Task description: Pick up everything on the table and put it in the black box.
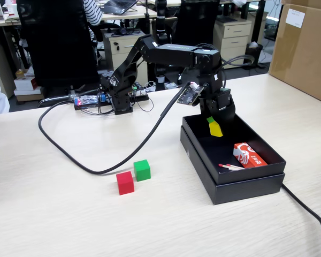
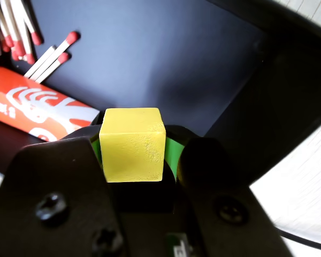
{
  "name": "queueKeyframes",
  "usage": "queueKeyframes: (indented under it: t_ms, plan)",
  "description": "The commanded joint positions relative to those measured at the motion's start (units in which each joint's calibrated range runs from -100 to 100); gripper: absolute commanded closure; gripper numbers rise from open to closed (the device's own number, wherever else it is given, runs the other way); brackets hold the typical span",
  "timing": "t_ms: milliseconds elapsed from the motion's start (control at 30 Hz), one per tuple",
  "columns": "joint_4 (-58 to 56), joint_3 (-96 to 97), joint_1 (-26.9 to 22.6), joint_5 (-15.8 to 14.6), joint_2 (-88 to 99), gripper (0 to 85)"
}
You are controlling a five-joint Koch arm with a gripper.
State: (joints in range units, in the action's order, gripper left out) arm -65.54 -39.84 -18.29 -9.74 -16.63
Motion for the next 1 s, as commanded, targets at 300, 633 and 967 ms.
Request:
queueKeyframes:
  t_ms: [300, 633, 967]
  plan:
    - [-0.42, 1.04, 0.29, -0.34, -0.63, 77.4]
    - [-0.5, 2.49, 0.34, -0.59, 0.05, 52.4]
    - [-0.42, 2.4, 0.83, -0.44, 11.07, 45.9]
